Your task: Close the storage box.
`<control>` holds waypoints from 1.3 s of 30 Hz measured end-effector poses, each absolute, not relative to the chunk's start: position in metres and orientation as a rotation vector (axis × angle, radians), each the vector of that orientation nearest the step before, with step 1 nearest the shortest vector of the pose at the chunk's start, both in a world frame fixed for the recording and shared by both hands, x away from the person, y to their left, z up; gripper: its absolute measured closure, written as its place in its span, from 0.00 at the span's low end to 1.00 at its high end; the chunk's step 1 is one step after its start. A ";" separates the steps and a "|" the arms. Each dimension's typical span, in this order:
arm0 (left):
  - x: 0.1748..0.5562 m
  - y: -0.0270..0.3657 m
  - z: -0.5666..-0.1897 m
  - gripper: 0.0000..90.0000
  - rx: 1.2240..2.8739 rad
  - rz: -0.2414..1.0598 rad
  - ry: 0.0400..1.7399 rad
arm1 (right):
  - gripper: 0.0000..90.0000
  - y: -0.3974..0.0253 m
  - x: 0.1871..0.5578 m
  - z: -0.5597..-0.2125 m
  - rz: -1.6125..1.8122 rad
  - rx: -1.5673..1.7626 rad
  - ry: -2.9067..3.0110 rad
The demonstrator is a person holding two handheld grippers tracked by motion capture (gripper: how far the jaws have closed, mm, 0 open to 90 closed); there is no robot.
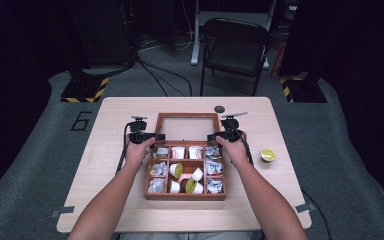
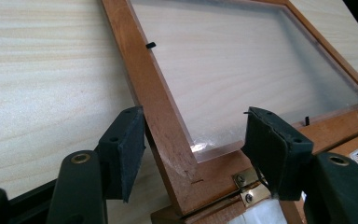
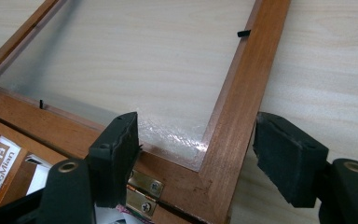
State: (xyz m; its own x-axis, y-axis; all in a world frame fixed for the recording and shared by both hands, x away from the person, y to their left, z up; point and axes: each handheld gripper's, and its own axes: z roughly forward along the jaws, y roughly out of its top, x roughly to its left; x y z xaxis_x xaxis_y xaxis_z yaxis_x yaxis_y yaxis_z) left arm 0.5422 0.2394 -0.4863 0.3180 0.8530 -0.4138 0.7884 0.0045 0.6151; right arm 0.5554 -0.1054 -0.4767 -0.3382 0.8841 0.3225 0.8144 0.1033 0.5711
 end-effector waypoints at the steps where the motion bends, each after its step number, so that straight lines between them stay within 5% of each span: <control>1: 0.542 0.239 -0.487 0.42 1.779 0.106 1.470 | 0.34 -0.106 0.556 -0.478 1.054 1.738 2.261; 39: 0.548 0.239 -0.496 0.39 1.751 0.074 1.487 | 0.30 -0.105 0.563 -0.484 1.063 1.791 2.256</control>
State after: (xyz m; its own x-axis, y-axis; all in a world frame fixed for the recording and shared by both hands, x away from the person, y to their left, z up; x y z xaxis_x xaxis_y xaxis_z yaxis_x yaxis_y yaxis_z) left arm 0.5483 0.2393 -0.4958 0.3011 0.8448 -0.4423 0.7965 0.0322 0.6037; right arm 0.5629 -0.1053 -0.4837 -0.3180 0.8807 0.3510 0.8314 0.0811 0.5497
